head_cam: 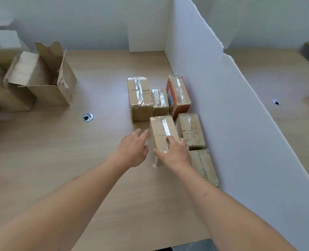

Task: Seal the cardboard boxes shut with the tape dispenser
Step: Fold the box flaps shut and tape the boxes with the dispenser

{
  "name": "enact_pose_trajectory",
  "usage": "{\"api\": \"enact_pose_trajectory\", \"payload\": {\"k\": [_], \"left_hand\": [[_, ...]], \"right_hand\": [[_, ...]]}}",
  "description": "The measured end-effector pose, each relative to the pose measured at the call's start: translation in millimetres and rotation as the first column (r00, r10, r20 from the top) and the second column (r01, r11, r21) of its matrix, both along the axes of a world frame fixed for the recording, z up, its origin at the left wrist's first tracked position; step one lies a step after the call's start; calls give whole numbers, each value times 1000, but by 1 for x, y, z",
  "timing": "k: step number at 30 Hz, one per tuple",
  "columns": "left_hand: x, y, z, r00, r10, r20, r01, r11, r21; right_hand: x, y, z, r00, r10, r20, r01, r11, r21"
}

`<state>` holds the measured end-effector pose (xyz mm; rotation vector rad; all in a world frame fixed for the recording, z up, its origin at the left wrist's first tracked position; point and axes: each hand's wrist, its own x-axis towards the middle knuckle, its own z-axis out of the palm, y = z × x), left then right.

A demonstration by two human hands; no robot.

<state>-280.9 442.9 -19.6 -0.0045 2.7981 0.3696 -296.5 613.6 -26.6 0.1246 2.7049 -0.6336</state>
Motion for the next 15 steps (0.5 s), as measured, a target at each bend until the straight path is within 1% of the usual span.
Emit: {"api": "enact_pose_trajectory", "payload": {"k": [3,6,9,12,15], "left_hand": [[-23,9,-18,997,78,20,-78,997,-3],[-39,18,-33,988,142,54,-142,990,3],[-50,22,-47,981,172,87,-173,985,2],[-56,19,-63,974,192,120,-193,981,-6],[-56,18,-72,965,212,154,-214,977,-5]], "right_hand": [[-34,5,-19,1000,25,-18,-25,999,-22],[-56,6,-41,999,41,-33,-41,999,-7],[-70,4,-62,998,46,-49,-45,999,24],[-73,0,-76,994,89,-59,-84,992,92],[-70,-1,-86,984,167,-63,-149,962,228]]}}
